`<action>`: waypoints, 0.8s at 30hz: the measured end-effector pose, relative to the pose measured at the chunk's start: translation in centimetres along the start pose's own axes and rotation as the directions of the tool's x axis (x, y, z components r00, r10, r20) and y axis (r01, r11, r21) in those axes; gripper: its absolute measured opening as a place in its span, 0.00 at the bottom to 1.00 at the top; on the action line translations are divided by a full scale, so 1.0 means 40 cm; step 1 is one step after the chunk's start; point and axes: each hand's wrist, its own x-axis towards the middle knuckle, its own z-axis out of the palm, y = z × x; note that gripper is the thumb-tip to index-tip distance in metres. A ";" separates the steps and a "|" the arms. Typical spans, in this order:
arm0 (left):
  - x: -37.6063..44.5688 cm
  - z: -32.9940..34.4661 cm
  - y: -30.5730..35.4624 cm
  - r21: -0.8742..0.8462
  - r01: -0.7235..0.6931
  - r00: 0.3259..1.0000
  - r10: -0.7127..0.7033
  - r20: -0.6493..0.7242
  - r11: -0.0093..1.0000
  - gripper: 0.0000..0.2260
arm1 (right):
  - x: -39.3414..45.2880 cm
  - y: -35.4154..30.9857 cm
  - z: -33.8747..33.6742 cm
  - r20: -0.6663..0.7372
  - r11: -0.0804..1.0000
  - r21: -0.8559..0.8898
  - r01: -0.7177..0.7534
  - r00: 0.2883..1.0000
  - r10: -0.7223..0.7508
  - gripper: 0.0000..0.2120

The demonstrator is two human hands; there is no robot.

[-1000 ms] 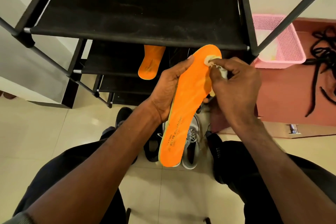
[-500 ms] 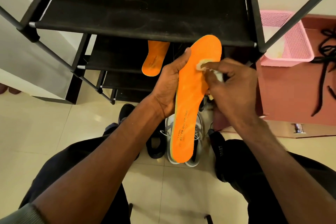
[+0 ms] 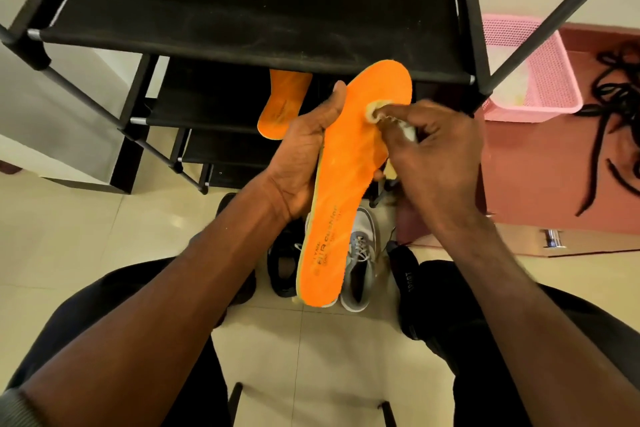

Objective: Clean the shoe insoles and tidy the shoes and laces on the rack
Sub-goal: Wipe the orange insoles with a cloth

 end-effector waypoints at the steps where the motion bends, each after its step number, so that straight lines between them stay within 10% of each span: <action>1: -0.001 0.004 -0.003 0.004 -0.011 1.000 0.011 -0.006 1.000 0.20 | 0.003 0.002 -0.002 -0.012 1.000 0.002 -0.011 1.000 0.011 0.09; 14: -0.009 0.002 0.012 -0.052 0.031 0.999 -0.030 0.013 0.998 0.26 | -0.044 -0.039 0.022 0.263 0.968 0.221 0.120 0.948 -0.178 0.06; 21: -0.013 0.025 -0.017 0.245 0.066 0.986 -0.101 0.136 0.967 0.24 | 0.023 0.000 -0.026 -0.208 0.997 -0.054 -0.047 0.977 0.035 0.10; 24: -0.003 0.018 -0.032 0.251 0.084 0.981 -0.124 0.149 0.964 0.29 | 0.027 0.002 -0.040 -0.109 0.998 0.021 -0.059 0.992 0.061 0.10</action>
